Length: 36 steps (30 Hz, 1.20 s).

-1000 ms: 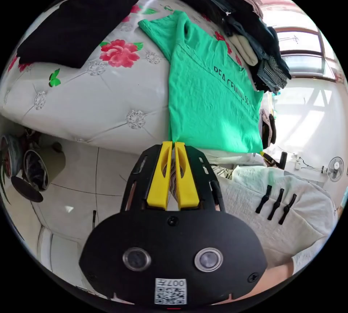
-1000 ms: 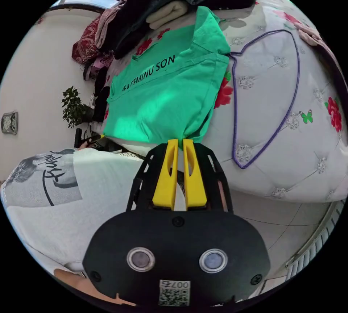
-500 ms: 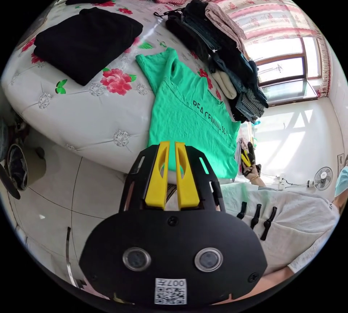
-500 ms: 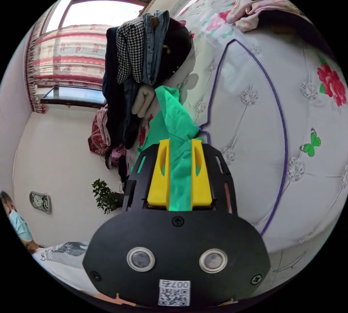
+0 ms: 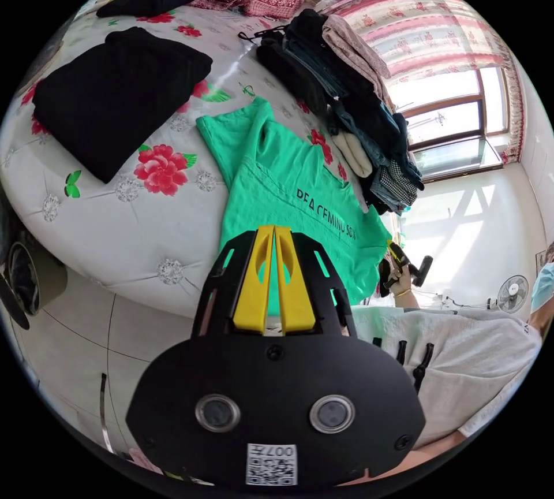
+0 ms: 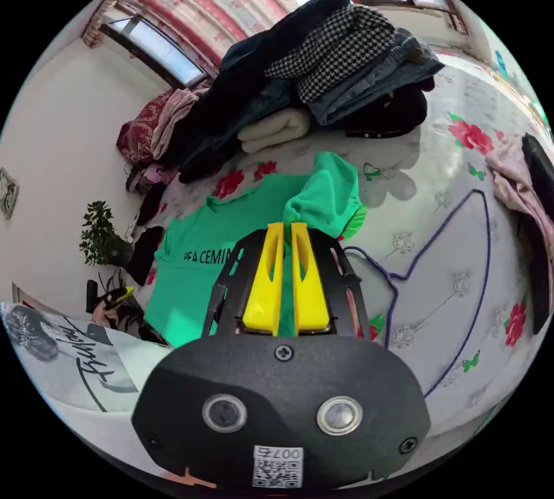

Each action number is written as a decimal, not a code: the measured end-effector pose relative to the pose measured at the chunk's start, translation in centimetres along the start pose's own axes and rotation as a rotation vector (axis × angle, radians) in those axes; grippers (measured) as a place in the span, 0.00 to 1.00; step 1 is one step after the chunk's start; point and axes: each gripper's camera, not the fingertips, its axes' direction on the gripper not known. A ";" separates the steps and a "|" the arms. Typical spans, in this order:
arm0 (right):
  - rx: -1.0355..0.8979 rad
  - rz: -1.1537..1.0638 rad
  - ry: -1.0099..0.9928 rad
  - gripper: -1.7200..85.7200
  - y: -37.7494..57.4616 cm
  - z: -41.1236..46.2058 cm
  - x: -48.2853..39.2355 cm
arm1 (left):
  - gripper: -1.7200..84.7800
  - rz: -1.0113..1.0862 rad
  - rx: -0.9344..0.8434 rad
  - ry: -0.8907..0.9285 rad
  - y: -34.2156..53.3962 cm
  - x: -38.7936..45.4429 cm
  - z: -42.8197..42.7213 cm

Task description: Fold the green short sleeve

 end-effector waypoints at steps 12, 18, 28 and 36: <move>-0.156 -0.195 0.030 0.09 2.3 4.2 -7.8 | 0.01 0.087 -0.095 0.003 -1.0 1.1 3.5; -0.226 -0.008 -0.088 0.10 0.2 6.4 -3.6 | 0.01 0.056 -0.097 0.015 -1.6 -0.4 3.6; -0.012 0.096 0.078 0.03 -1.9 1.3 -0.8 | 0.01 0.046 -0.131 -0.062 -2.4 -2.6 2.8; -0.019 0.367 0.140 0.07 3.5 -5.1 6.6 | 0.01 0.024 -0.118 -0.046 -2.7 -4.2 2.2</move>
